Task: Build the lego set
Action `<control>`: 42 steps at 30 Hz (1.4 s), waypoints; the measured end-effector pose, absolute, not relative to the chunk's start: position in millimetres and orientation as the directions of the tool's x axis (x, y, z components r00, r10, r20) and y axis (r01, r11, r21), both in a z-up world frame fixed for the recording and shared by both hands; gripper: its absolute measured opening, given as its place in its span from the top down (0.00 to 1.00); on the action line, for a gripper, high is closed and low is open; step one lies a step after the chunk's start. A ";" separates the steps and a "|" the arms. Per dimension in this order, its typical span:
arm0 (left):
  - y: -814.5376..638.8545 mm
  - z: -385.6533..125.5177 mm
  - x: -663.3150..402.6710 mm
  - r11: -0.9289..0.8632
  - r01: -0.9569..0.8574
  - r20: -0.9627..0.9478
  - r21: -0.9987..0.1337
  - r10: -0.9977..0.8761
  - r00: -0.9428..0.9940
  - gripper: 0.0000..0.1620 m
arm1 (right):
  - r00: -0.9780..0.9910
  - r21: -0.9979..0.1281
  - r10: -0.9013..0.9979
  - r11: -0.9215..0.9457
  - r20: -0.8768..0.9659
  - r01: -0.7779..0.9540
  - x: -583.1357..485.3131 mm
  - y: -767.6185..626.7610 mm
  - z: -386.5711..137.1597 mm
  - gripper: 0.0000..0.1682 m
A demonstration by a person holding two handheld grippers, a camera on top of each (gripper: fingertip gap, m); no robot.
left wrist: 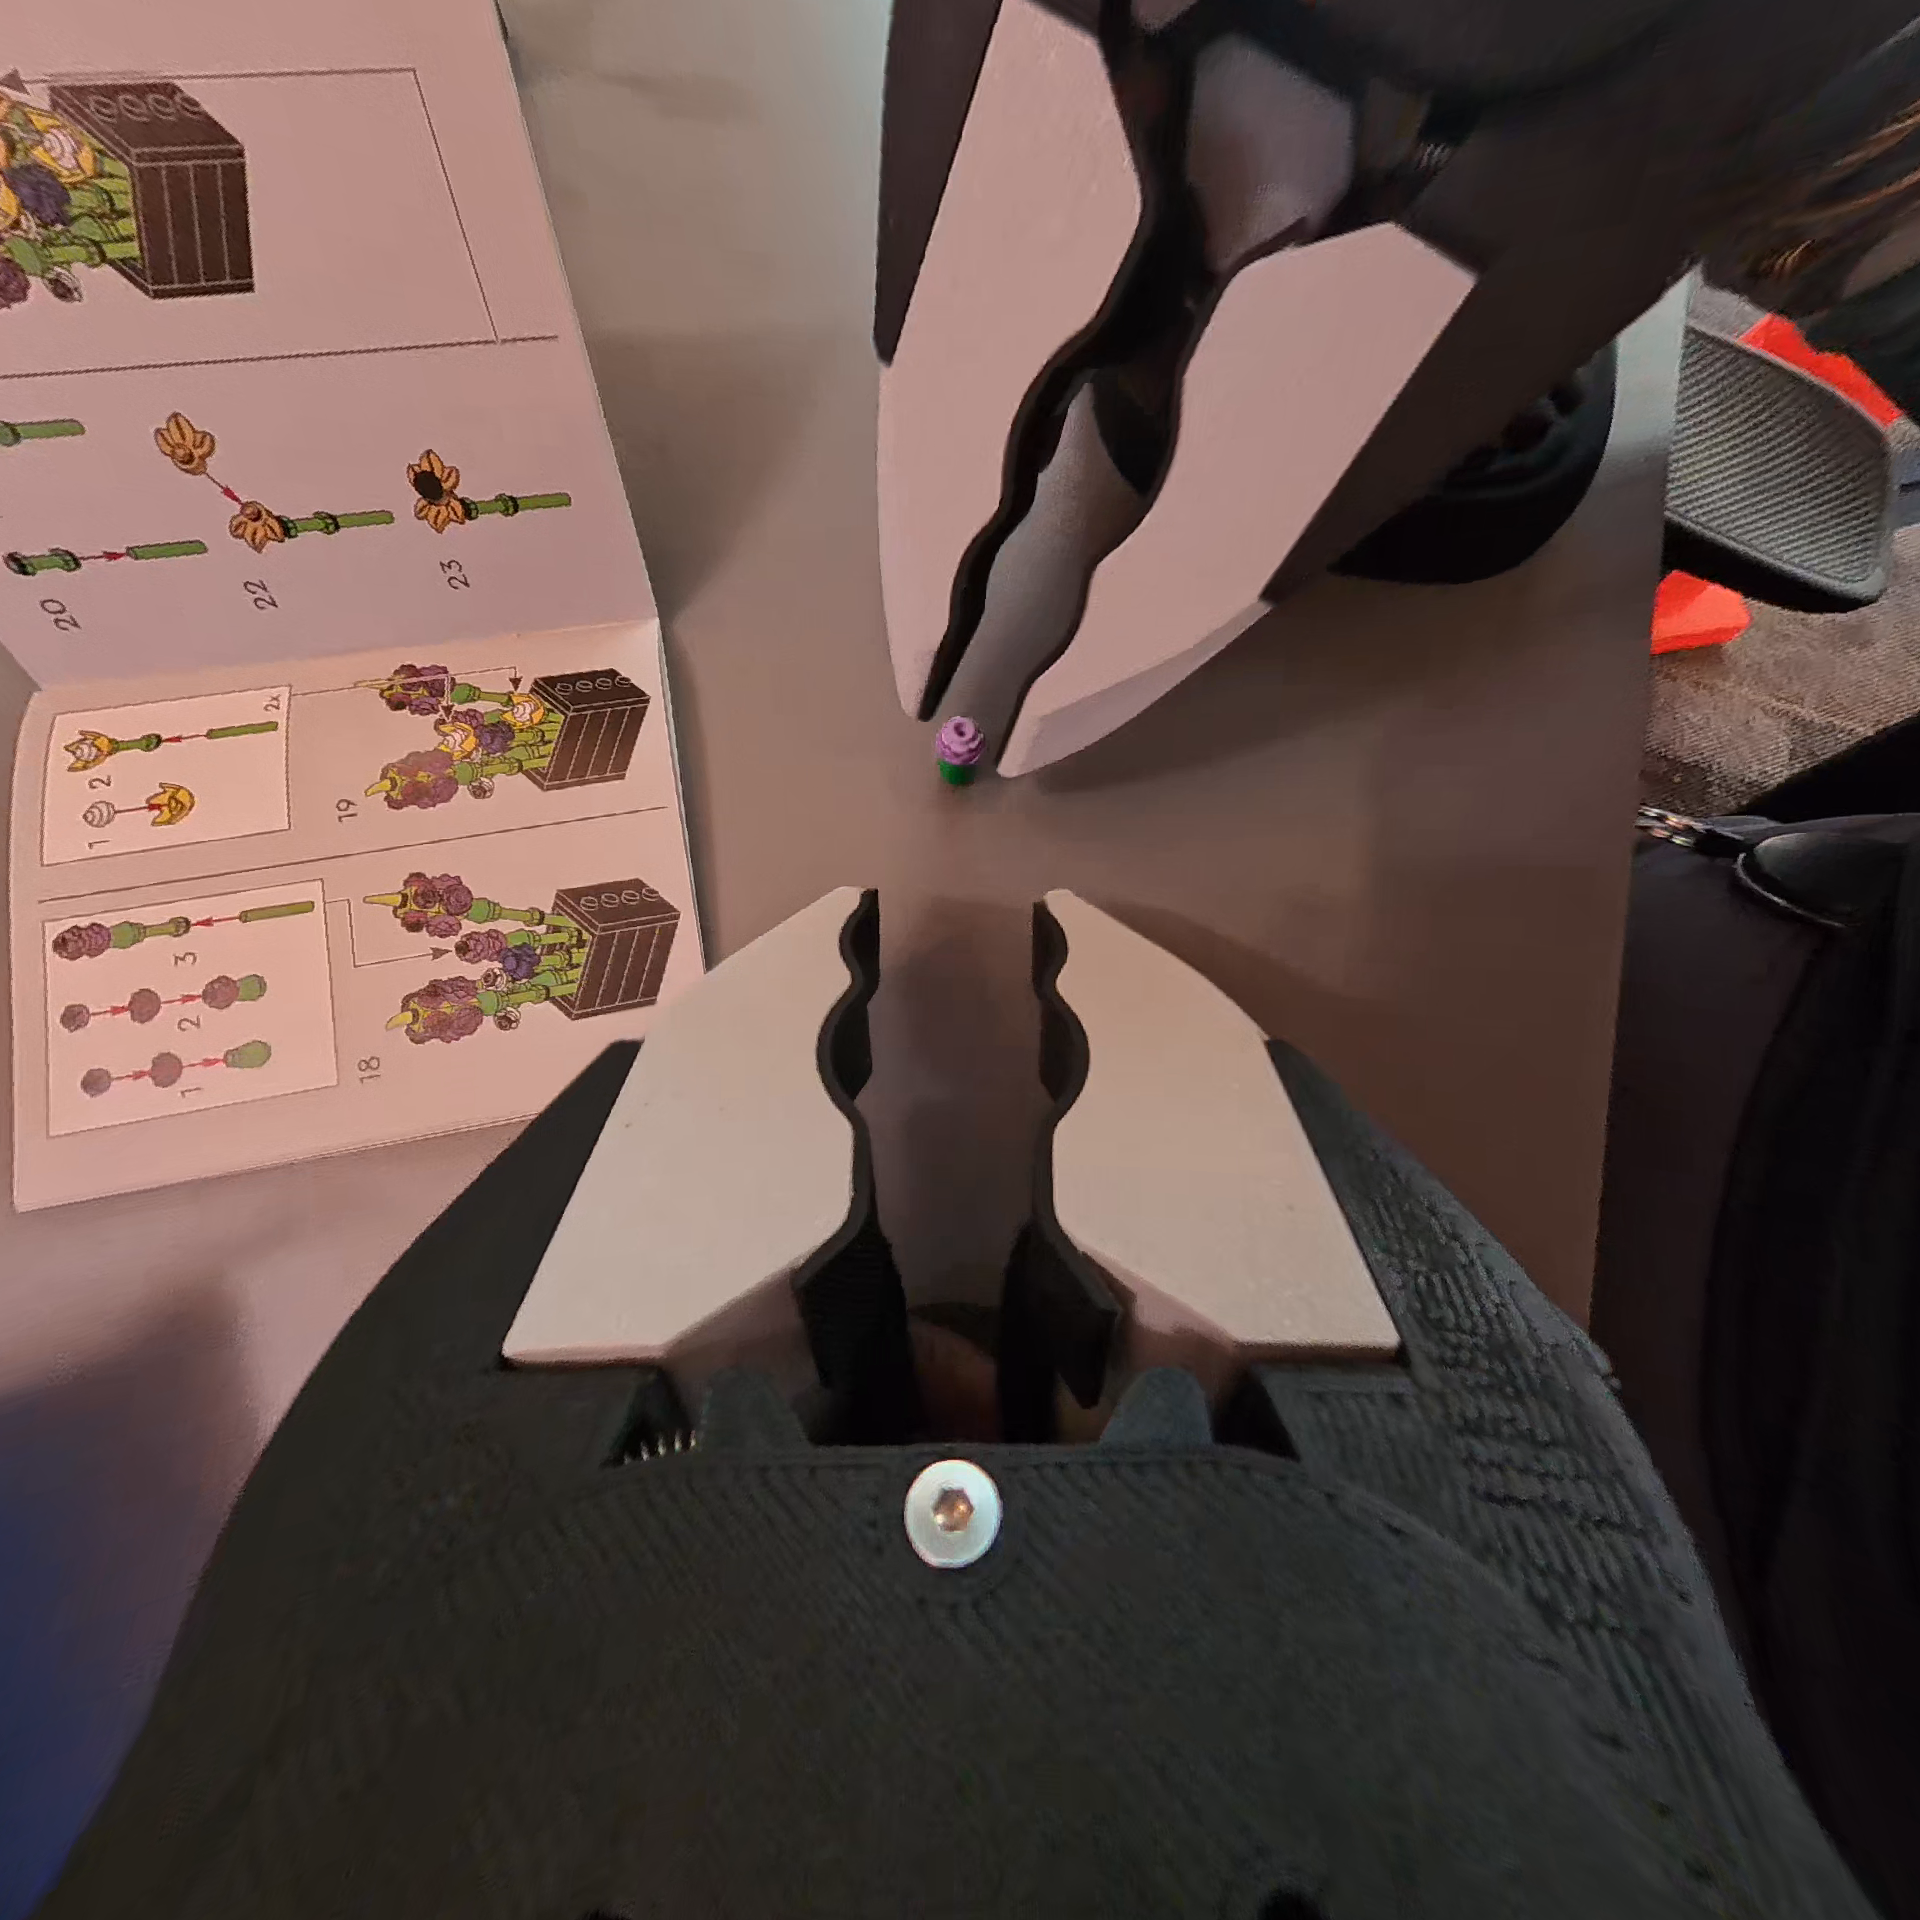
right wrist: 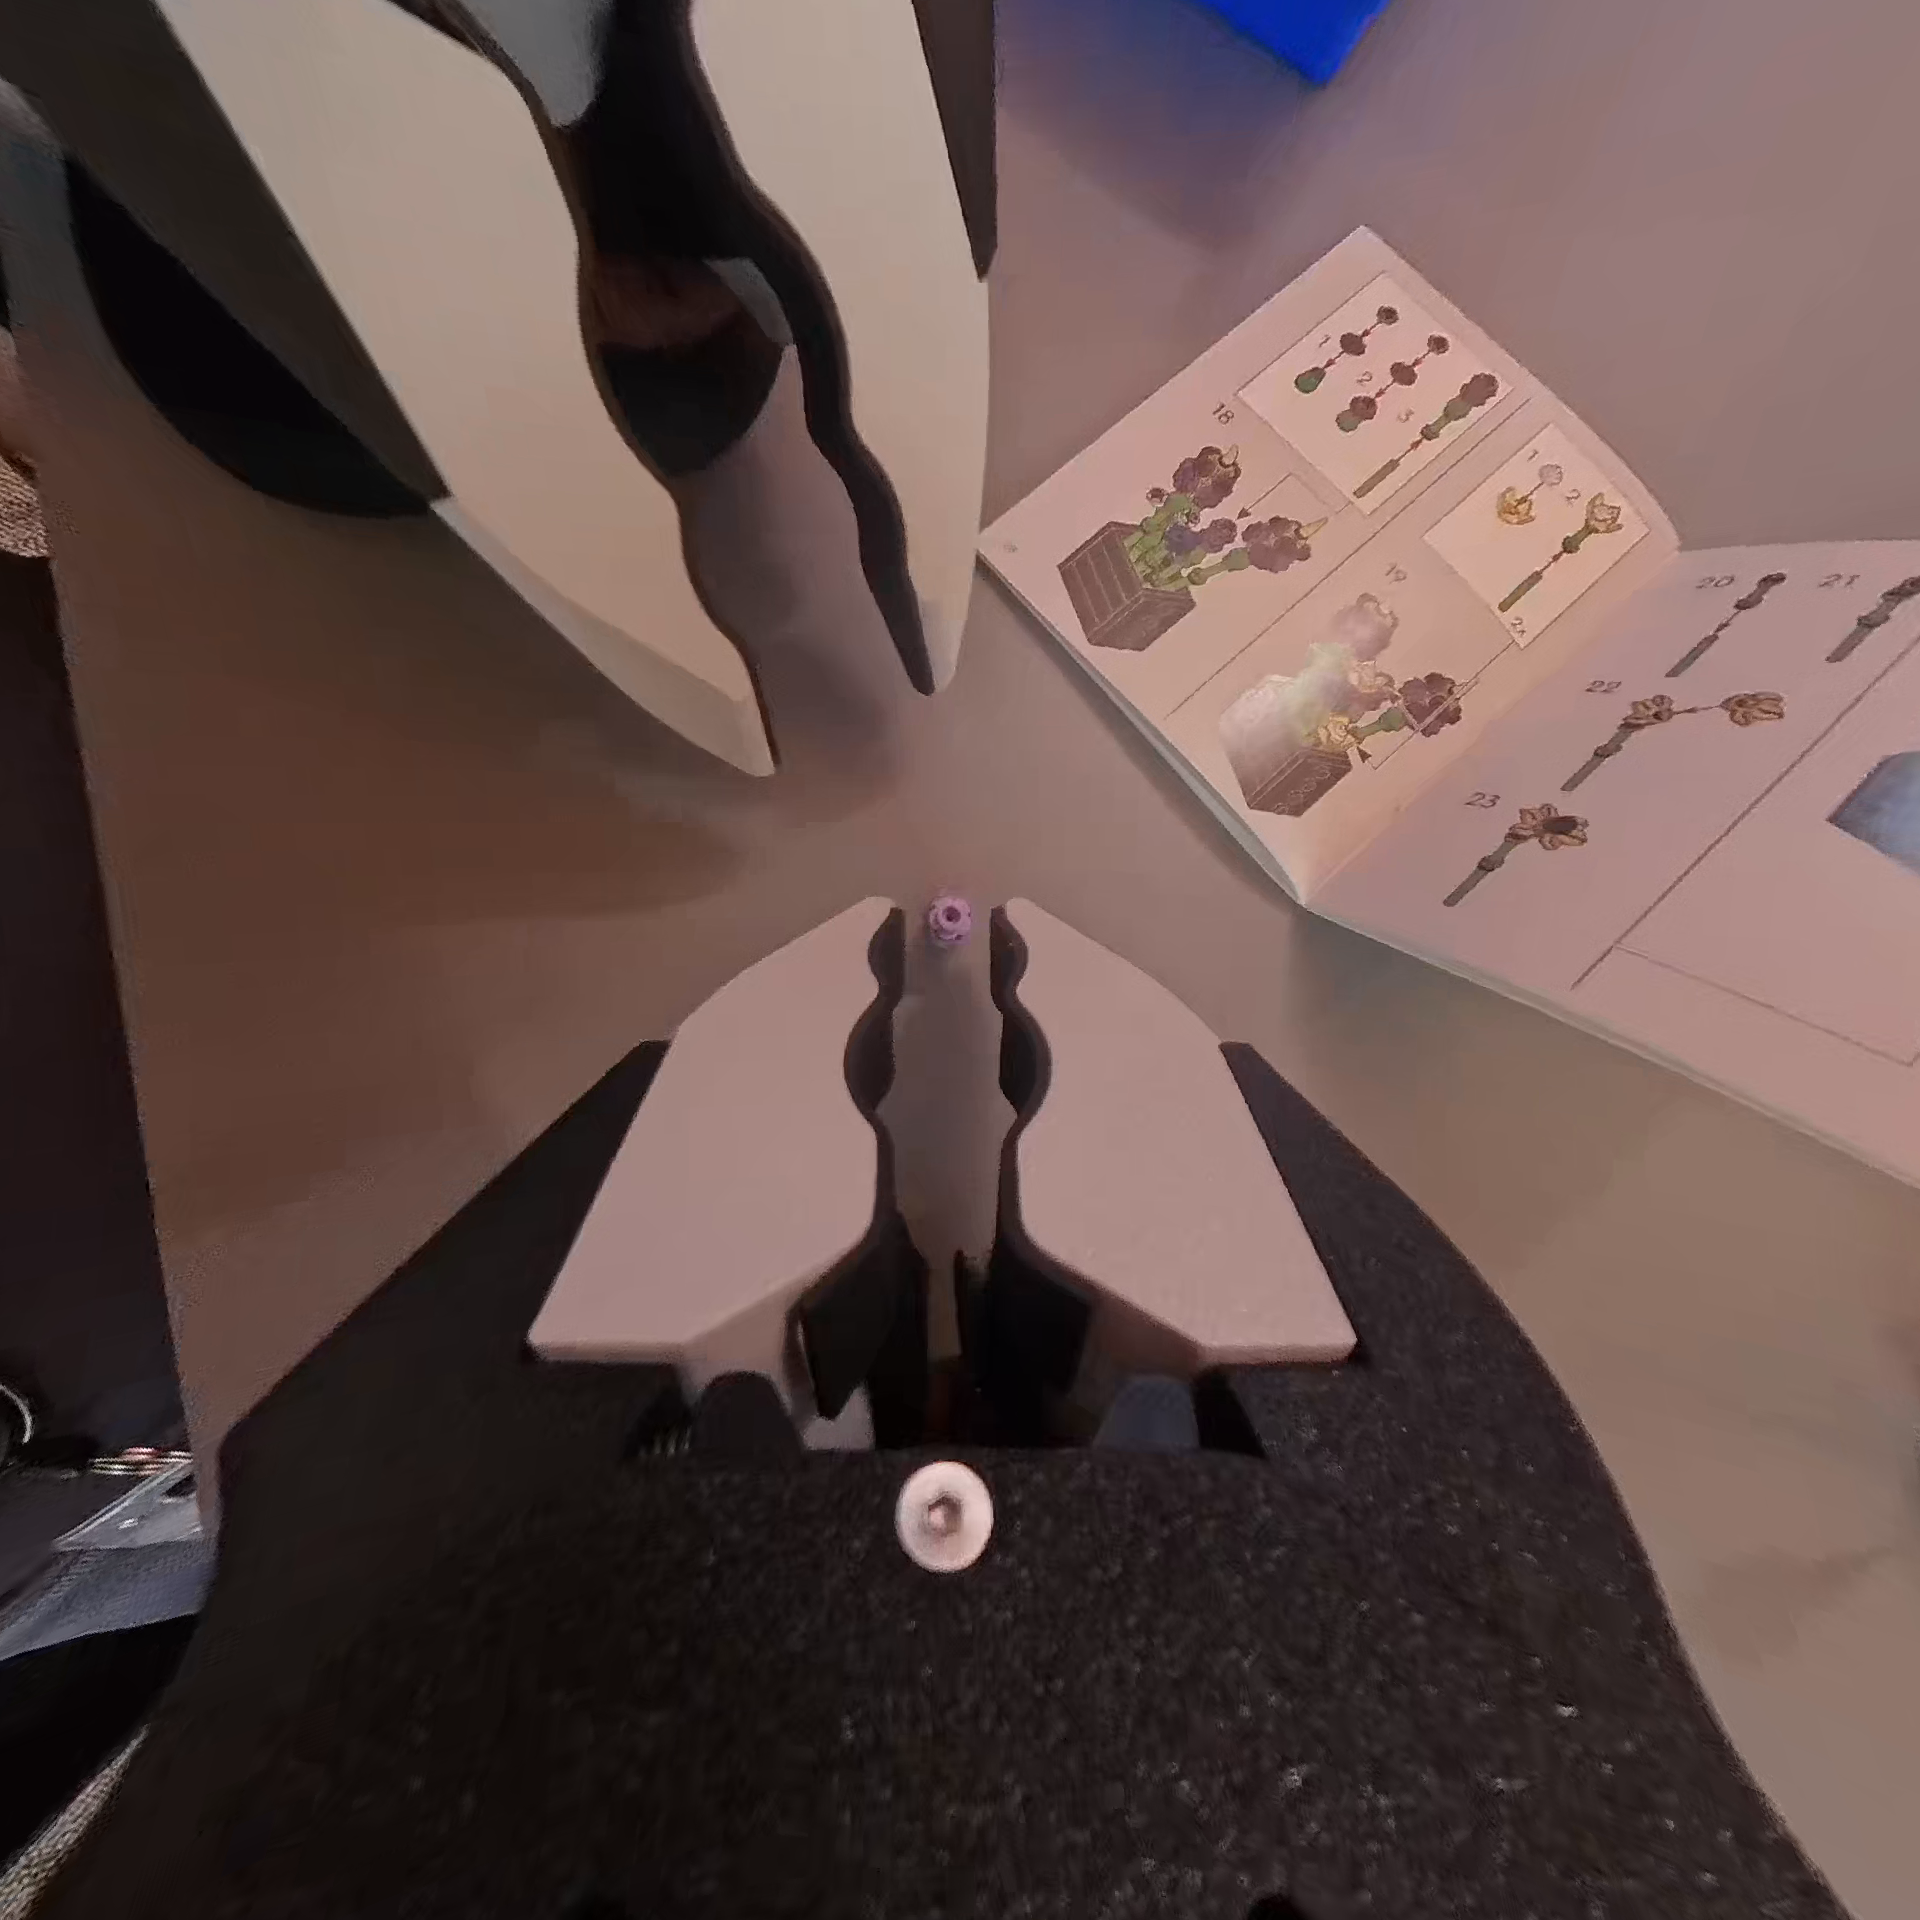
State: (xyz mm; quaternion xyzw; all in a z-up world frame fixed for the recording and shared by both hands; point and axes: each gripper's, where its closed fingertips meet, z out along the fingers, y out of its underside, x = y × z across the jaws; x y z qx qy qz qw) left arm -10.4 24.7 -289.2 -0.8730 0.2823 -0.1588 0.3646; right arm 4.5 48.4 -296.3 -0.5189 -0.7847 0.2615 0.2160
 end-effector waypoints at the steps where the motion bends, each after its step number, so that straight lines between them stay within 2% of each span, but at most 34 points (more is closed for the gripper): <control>1: 24.3 -288.7 -10.5 -0.572 -0.369 0.075 -0.732 -0.607 0.791 0.82 | -0.373 -0.635 0.926 0.325 0.062 0.701 3.5 47.9 -297.4 0.93; 4: 25.3 -285.8 -10.6 -0.556 -0.363 0.064 -0.748 -0.604 0.794 0.78 | -0.372 -0.665 0.927 0.307 0.046 0.681 1.4 48.8 -293.8 0.94; 6: 30.0 -279.1 -10.2 -0.523 -0.350 0.034 -0.778 -0.590 0.806 0.76 | -0.358 -0.735 0.933 0.232 -0.016 0.637 -0.3 48.1 -277.3 0.94; 9: 43.2 -256.1 -3.9 -0.384 -0.308 -0.045 -0.870 -0.562 0.826 0.76 | -0.320 -0.848 0.938 0.061 -0.131 0.526 -2.3 51.4 -238.3 0.94; 12: 54.1 -231.3 1.6 -0.222 -0.299 -0.153 -0.928 -0.504 0.850 0.78 | -0.296 -0.899 0.941 -0.020 -0.165 0.438 -2.1 53.0 -211.1 0.94; 16: 59.6 -216.8 8.1 -0.132 -0.319 -0.231 -0.939 -0.448 0.864 0.84 | -0.300 -0.918 0.940 -0.033 -0.162 0.395 0.0 47.5 -197.0 0.94; 24: 57.9 -212.6 12.2 -0.107 -0.321 -0.245 -0.941 -0.440 0.864 0.95 | -0.301 -0.919 0.944 -0.008 -0.137 0.394 3.5 44.2 -195.0 0.94; 29: 57.3 -211.1 15.6 -0.091 -0.290 -0.218 -0.953 -0.462 0.860 0.96 | -0.305 -0.920 0.943 -0.006 -0.135 0.391 6.5 43.4 -192.9 0.94; 31: 57.0 -209.1 18.5 -0.076 -0.236 -0.171 -0.969 -0.487 0.856 0.95 | -0.298 -0.918 0.945 -0.010 -0.139 0.396 14.4 46.9 -188.0 0.88; 35: 57.1 -211.2 20.7 -0.081 -0.090 -0.030 -0.993 -0.558 0.830 0.96 | -0.261 -0.850 0.961 0.059 -0.093 0.523 62.1 70.7 -189.4 0.88; 38: 53.7 -208.0 24.7 -0.076 -0.046 0.009 -0.996 -0.608 0.794 0.96 | -0.249 -0.691 0.968 0.164 -0.025 0.704 108.4 90.7 -214.6 0.91; 42: 50.0 -210.2 31.5 -0.072 -0.052 0.007 -0.996 -0.645 0.764 0.96 | -0.278 -0.511 0.960 0.219 -0.041 0.831 140.9 93.3 -253.0 0.91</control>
